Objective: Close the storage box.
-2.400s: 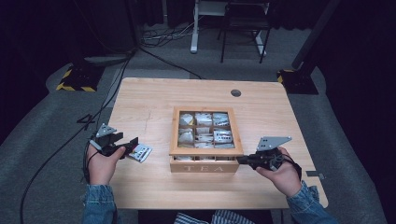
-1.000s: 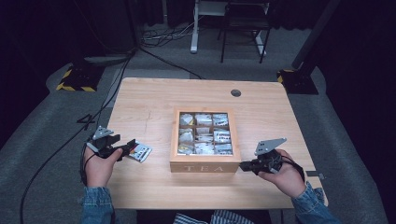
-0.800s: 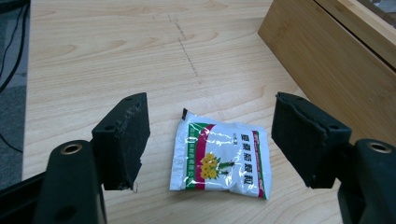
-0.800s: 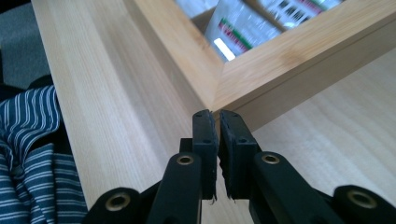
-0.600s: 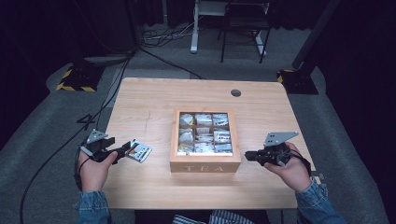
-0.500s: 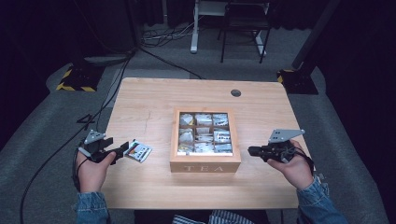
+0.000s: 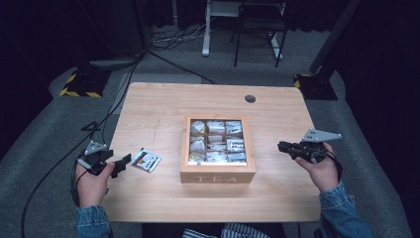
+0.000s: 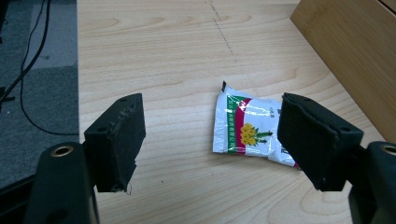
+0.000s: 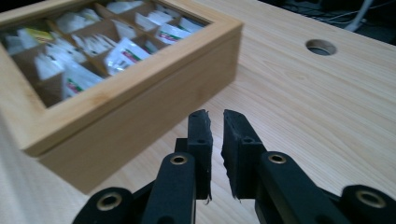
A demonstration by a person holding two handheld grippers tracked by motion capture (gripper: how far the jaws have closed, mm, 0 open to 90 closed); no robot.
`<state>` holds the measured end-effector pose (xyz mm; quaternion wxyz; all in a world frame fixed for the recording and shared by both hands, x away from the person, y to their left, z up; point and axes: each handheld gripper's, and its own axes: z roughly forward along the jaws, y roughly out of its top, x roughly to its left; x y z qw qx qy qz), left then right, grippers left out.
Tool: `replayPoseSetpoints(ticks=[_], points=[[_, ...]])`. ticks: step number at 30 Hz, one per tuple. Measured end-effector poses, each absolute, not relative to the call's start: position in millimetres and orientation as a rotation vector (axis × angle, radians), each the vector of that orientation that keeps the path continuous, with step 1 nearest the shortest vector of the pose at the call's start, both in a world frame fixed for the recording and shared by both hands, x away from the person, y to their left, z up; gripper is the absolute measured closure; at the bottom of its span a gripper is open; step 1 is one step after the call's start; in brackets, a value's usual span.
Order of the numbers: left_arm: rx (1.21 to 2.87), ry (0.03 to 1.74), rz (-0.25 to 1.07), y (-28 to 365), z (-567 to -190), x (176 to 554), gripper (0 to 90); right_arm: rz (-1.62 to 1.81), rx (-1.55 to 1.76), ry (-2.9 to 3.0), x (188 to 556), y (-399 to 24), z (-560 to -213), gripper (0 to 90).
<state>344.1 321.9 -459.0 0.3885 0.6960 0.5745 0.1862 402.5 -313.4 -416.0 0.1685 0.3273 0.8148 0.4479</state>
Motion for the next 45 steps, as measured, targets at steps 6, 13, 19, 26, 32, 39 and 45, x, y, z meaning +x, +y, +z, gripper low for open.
replayPoseSetpoints(ticks=[6, 13, 19, 26, 32, 39, 45], points=[[1.792, 1.465, 0.487, 326, -464, 345, 23.0, 1.216, 0.980, 2.278, 414, -332, -431, 80.0], [1.826, 1.453, 0.504, 330, -469, 345, 22.9, 1.175, 1.039, 2.259, 424, -349, -448, 79.4], [1.844, 1.456, 0.503, 333, -473, 345, 22.7, 1.115, 1.027, 2.256, 430, -359, -462, 78.7], [1.843, 1.484, 0.494, 336, -477, 346, 22.5, 1.079, 1.077, 2.254, 436, -371, -479, 78.5], [1.832, 1.504, 0.475, 338, -482, 347, 22.6, 1.081, 1.133, 2.242, 434, -378, -486, 78.0], [1.838, 1.515, 0.463, 338, -485, 349, 22.5, 1.033, 1.161, 2.238, 434, -375, -492, 75.6], [1.835, 1.534, 0.460, 337, -486, 351, 21.4, 0.966, 1.208, 2.233, 433, -374, -498, 67.5]])
